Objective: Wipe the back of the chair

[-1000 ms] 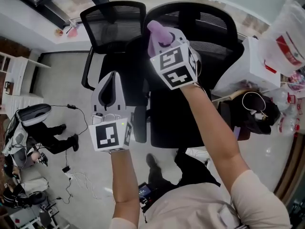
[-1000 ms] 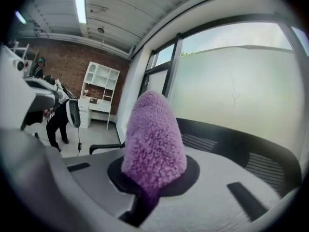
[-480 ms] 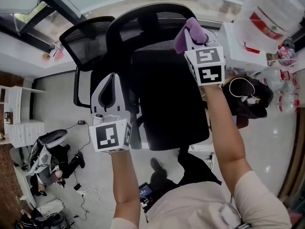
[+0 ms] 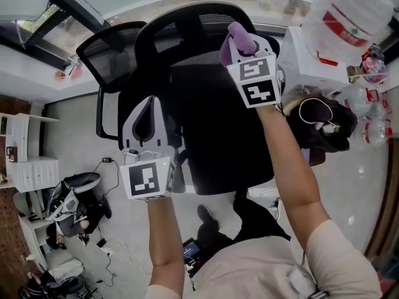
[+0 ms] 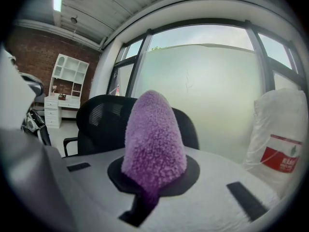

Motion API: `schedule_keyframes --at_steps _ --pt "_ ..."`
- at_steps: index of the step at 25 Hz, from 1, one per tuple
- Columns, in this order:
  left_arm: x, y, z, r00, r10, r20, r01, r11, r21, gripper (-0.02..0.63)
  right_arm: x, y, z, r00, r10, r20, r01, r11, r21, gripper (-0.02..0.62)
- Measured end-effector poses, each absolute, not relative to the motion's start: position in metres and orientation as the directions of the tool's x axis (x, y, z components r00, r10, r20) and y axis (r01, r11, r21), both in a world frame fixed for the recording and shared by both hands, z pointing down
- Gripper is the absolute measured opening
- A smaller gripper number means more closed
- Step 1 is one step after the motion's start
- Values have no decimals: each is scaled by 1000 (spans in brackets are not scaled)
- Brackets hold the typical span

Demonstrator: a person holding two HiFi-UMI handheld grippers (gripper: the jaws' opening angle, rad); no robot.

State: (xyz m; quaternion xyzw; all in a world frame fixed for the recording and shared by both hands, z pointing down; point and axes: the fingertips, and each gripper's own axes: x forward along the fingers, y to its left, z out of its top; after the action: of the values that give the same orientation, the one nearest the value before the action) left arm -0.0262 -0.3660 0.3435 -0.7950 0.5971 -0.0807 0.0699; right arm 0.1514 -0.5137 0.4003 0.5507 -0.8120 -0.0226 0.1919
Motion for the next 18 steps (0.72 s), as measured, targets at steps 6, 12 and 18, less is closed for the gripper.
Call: schedule_keyframes --at_steps 6,12,18 --pt "-92 -338 349 156 -986 54 -964 -164 -208 6 59 -521 432 -425 -841 334 -832 508 221 17" --pt "-154 -313 356 64 -996 66 -977 -76 -199 6 -93 -470 439 -619 -702 352 -669 706 232 17" --pt "-169 -308 355 51 -997 64 -979 -62 -192 6 -101 -466 438 -620 -703 348 -675 704 220 18"
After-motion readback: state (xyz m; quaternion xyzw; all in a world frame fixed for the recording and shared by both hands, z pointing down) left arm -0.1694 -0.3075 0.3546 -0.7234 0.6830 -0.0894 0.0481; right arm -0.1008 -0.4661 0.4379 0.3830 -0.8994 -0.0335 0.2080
